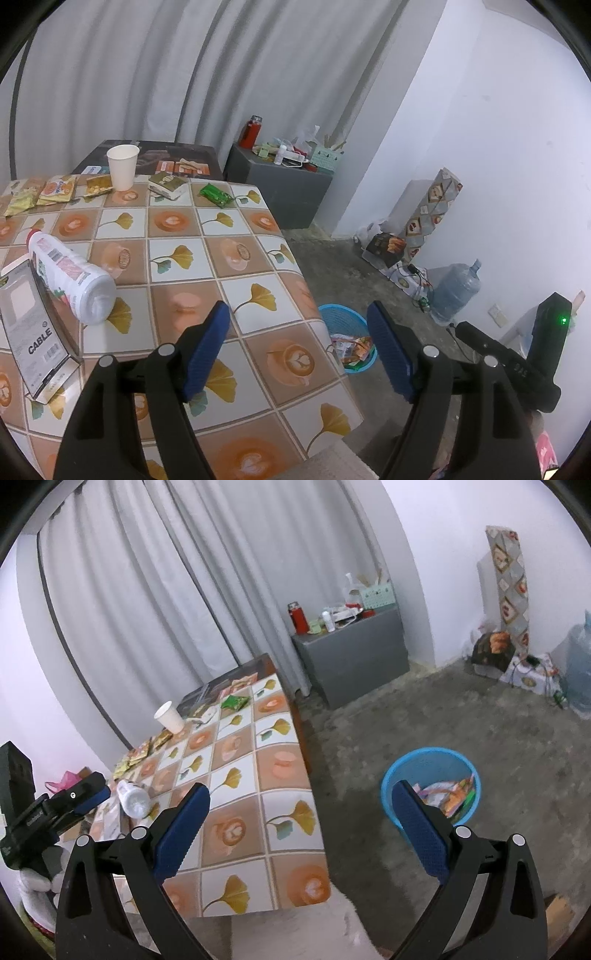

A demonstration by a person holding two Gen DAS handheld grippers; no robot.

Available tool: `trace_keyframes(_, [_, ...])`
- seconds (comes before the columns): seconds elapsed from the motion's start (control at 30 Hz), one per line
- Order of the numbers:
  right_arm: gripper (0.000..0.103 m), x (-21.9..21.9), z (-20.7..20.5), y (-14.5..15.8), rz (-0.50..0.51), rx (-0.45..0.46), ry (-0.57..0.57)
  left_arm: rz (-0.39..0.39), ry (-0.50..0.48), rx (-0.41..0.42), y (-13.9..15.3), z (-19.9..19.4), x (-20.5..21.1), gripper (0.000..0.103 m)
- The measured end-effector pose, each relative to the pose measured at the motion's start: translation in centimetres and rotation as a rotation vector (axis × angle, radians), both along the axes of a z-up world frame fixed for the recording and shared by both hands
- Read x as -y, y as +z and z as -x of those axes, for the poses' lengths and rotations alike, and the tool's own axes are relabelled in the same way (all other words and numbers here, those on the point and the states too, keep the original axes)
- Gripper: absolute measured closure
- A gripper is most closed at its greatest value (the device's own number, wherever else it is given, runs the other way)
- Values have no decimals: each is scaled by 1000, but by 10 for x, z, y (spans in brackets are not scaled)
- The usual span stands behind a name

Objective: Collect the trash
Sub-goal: 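Move both tools back toward the table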

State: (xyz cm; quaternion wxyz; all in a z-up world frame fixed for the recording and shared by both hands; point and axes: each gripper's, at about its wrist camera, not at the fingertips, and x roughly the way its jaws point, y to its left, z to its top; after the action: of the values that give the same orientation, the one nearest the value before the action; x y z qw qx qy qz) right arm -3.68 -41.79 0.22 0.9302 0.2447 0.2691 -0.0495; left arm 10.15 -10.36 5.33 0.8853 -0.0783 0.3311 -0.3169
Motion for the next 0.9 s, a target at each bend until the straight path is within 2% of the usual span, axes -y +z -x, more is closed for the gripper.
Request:
trace_keyframes(0.2, [8, -5, -1, 1, -29, 4, 27, 8, 31, 10, 4, 3, -15, 24])
trace_keyframes(0.37, [8, -9, -5, -3, -33, -15, 44, 10, 95, 23, 5, 5, -41, 23])
trace_keyframes(0.6, [8, -24, -17, -10, -63, -28, 105, -6, 265, 22, 1, 17, -107, 22])
trace_keyframes(0.77, [8, -48, -36, -18, -61, -69, 174, -12, 397, -26, -20, 24, -160, 22])
trace_keyframes(0.9, [8, -67, -49, -25, -53, -101, 223, -4, 463, -75, -37, 22, -187, 22])
